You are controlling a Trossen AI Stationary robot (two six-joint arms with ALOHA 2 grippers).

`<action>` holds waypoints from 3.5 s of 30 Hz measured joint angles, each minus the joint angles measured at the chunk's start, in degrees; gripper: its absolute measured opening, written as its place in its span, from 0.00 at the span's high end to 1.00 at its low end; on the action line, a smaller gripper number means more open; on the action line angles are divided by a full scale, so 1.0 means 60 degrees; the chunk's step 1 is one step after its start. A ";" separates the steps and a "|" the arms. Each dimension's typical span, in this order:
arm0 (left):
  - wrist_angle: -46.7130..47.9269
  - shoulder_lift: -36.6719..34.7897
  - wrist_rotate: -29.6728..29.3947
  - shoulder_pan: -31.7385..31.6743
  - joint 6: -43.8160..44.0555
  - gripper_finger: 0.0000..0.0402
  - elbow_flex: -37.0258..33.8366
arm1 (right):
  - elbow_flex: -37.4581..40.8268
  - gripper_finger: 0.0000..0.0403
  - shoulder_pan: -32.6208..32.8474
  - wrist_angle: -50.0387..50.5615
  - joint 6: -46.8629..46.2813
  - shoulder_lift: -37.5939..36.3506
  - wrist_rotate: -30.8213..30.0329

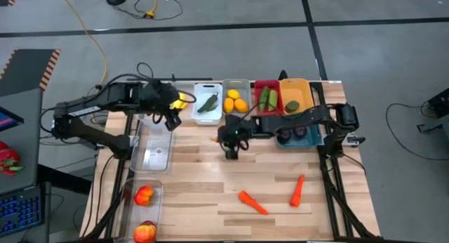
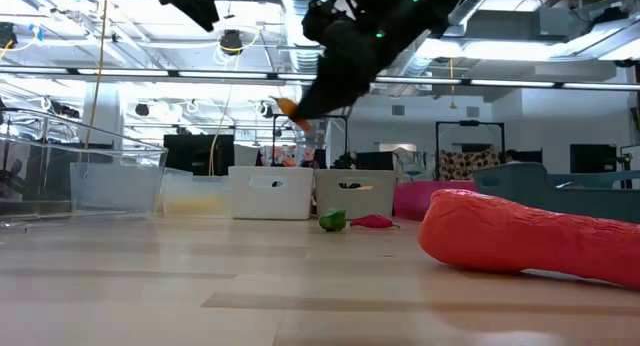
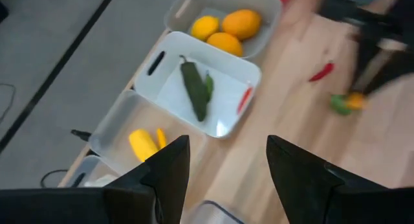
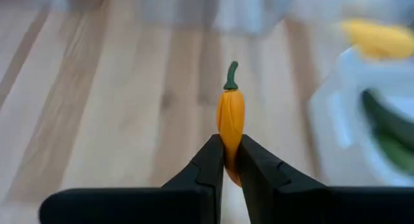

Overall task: Sort produce into baskets
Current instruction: Put the yellow chili pepper into the white bin, then put the green chili pepper into the white bin

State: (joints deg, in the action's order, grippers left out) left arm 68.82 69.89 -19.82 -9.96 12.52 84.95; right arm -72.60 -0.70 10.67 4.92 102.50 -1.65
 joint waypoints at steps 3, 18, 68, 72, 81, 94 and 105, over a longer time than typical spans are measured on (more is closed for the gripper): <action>0.0047 -0.0037 -0.0027 0.0536 0.0267 0.52 0.0000 | 0.0001 0.82 -0.0400 -0.0861 0.0016 0.0000 0.0003; -0.0060 0.0236 -0.1323 0.2737 0.1365 0.52 -0.0007 | 0.0000 0.77 -0.2106 -0.2607 0.0049 0.0000 0.0014; -0.4931 0.7131 -0.0548 0.3145 0.2740 0.52 -0.0007 | -0.0007 0.48 0.0488 0.4654 -0.0805 -0.6244 0.0029; -0.5044 0.7641 -0.0556 0.3118 0.3213 0.52 -0.0007 | -0.0002 0.48 0.1021 0.4879 -0.0898 -0.6064 0.0029; -0.5576 0.8547 -0.0567 0.2925 0.3456 0.52 -0.0007 | 0.0003 0.48 0.1806 0.5023 -0.0924 -0.5580 0.0028; -0.5736 0.8808 -0.0523 0.2660 0.3371 0.58 0.0015 | 0.0000 0.48 0.2060 0.5305 -0.0920 -0.4535 0.0033; -0.5671 0.8769 -0.0520 0.2657 0.2526 0.81 -0.0002 | 0.0000 0.48 0.2081 0.5868 -0.1997 -0.3766 0.0048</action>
State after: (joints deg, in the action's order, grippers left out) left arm 34.79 122.51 -22.94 5.98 27.68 84.93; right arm -72.60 11.78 45.88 -7.07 79.90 -1.36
